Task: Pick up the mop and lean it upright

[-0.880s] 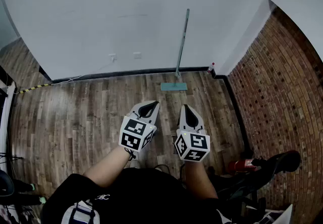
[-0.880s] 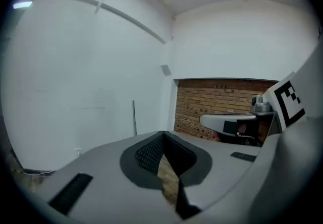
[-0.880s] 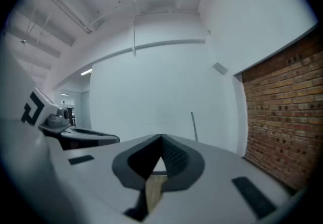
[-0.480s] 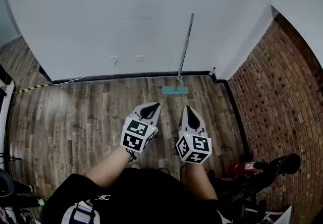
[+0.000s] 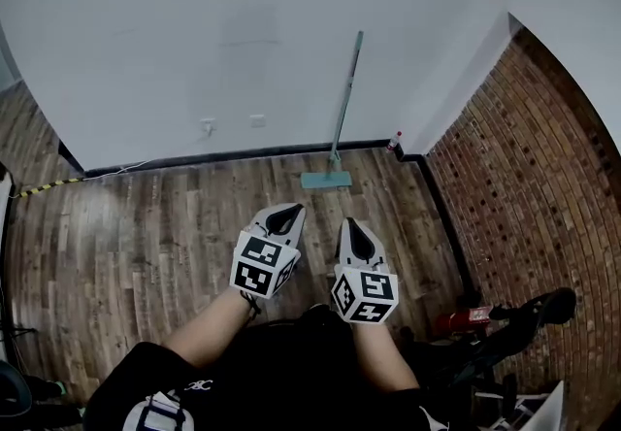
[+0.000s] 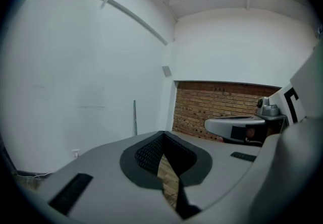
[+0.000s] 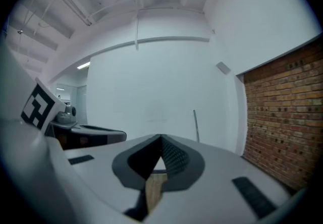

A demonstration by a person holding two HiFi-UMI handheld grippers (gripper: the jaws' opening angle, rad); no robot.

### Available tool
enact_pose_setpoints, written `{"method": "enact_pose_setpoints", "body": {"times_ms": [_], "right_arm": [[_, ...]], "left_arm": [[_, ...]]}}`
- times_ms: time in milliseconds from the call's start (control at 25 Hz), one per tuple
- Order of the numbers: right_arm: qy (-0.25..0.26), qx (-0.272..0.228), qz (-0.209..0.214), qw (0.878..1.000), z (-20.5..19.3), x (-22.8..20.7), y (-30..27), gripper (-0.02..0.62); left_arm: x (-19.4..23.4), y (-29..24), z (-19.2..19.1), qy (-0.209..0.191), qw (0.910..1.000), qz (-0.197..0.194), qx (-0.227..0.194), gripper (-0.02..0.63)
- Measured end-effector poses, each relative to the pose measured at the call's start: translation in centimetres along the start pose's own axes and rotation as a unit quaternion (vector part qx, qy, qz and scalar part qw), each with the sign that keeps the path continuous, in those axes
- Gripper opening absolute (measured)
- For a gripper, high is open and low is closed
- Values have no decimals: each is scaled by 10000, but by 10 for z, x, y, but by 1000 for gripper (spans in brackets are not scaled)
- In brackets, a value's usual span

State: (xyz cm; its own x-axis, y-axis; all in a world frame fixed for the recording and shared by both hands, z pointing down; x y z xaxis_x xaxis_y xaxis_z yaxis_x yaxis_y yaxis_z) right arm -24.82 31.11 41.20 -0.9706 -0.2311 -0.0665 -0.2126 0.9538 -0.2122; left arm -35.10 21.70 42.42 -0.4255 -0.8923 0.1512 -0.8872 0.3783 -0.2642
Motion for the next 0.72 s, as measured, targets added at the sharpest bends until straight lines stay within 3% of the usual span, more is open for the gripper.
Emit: {"method": "enact_pose_setpoints", "body": {"times_ms": [360, 560, 720], "right_arm": [[-123, -54, 70, 9999, 7, -33, -63, 13], [-299, -158, 156, 9993, 16, -82, -128, 13], [-230, -253, 270, 9991, 44, -135, -176, 12]], "left_arm": [[36, -53, 10, 13, 9998, 196, 61, -3], [54, -123, 20, -68, 9992, 360, 137, -3], [58, -194, 55, -201, 9990, 387, 117, -3]]}}
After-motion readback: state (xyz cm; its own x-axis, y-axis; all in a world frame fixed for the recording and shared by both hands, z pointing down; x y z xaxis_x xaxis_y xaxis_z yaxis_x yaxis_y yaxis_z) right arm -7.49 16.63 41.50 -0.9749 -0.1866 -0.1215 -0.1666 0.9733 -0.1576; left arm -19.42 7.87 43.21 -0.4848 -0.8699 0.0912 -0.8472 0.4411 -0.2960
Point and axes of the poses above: the fingertips, and each gripper's own axes: y backward along the fingers, x to its left, z out of its top, the point moved 5 cm from there along y, backward along the fingers, and after that the axes turned 1 degree about x, right-handed, at the moved point
